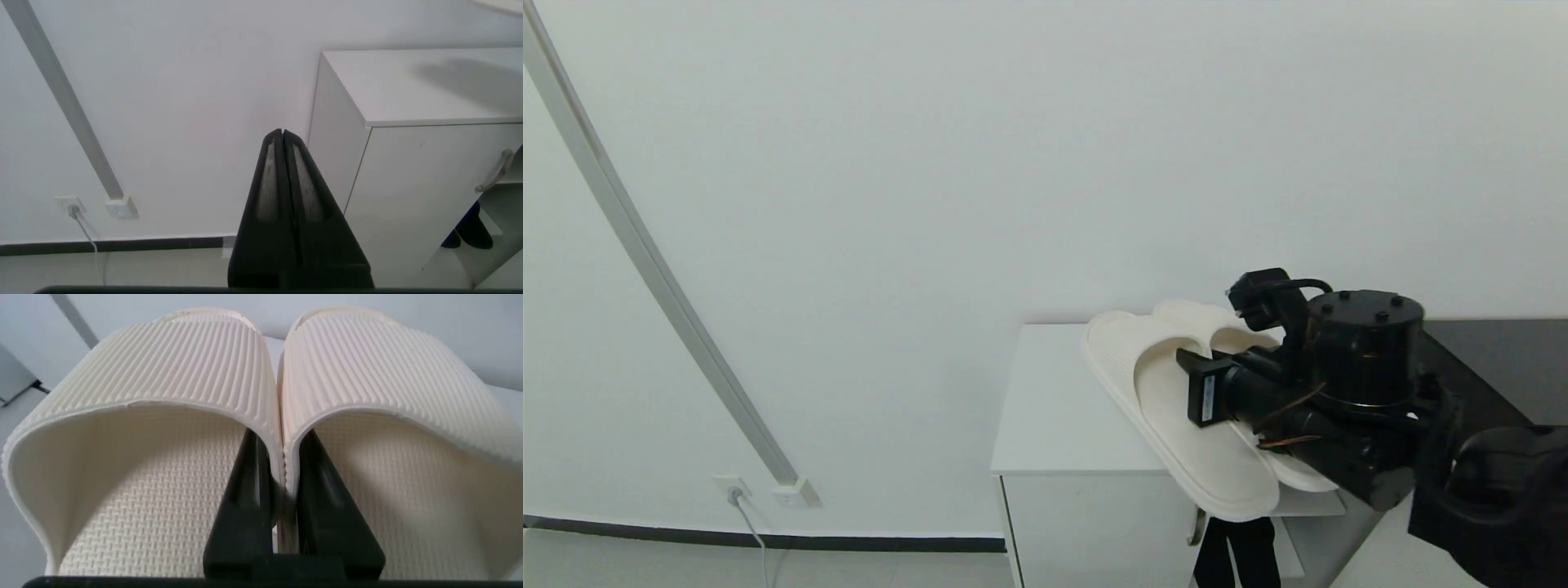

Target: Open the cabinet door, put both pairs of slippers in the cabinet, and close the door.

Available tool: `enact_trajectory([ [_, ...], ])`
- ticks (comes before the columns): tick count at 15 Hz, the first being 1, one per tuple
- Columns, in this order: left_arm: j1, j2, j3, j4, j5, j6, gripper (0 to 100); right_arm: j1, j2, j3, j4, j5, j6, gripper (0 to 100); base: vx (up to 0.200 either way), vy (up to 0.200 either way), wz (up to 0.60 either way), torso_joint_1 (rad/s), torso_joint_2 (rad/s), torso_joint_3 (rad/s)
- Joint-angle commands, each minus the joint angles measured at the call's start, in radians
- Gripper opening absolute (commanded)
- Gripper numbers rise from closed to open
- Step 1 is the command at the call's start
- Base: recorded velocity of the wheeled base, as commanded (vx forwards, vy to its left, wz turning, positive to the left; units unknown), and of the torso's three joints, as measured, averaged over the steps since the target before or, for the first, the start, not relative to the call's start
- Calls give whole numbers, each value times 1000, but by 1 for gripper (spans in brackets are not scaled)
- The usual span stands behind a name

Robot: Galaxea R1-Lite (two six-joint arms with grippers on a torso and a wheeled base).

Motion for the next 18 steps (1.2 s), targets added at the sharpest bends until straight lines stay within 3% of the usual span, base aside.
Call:
enact_trajectory([
  [1,0,1,0,0,0,1,0,-3,-107,34,1,59,1,0,0,0,0,0,0,0],
  [4,0,1,0,0,0,-1,0,14,-117,44,-3,106,4,0,0,0,0,0,0,0],
  [12,0,1,0,0,0,-1,0,40,-115,54,1,109,9,0,0,0,0,0,0,0],
  [18,0,1,0,0,0,-1,0,81,-129,63,-3,105,8,0,-200,0,0,2,5,4],
])
